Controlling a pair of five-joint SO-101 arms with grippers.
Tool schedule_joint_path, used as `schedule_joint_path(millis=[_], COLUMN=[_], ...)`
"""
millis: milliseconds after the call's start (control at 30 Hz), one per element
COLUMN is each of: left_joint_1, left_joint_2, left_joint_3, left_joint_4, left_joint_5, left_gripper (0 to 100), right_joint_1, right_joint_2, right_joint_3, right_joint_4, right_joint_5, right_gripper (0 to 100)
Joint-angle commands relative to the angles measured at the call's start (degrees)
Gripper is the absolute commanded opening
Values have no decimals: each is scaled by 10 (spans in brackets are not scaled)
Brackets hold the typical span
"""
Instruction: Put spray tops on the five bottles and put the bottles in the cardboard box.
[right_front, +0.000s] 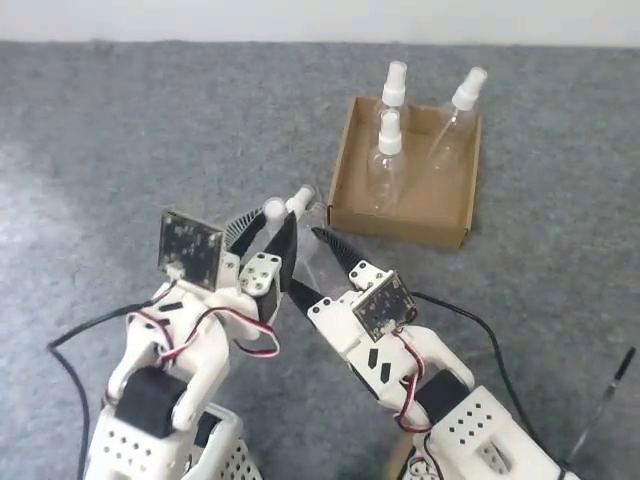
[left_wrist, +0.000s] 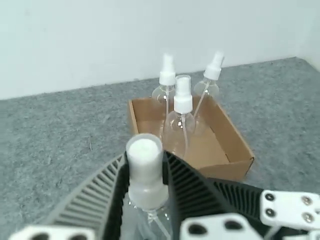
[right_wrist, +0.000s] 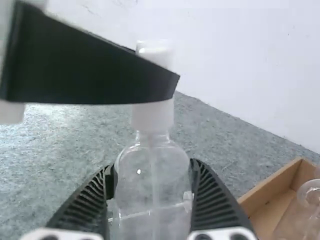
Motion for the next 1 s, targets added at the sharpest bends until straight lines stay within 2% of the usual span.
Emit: schedule_joint_path(millis=[0, 133, 400, 600, 967], left_joint_1=[-7, -7, -14, -101, -102], left_joint_2=[-4, -4, -4, -4, -4], left_joint_3=[6, 6, 3, -22, -7], left_joint_4=[18, 18, 17, 18, 13], left_joint_5=[-8, -8, -9, -5, -5], left_gripper=[109, 180, 184, 182, 182], right_joint_1=[31, 31, 33, 33, 34], right_joint_2=[-20, -21, -17, -16, -16], right_joint_3=[-18, -18, -18, -18, -18], right_joint_4=[-24, -24, -24, -24, -24], right_joint_5=[-11, -11, -9, -11, -11], right_gripper=[6, 6, 6, 6, 6])
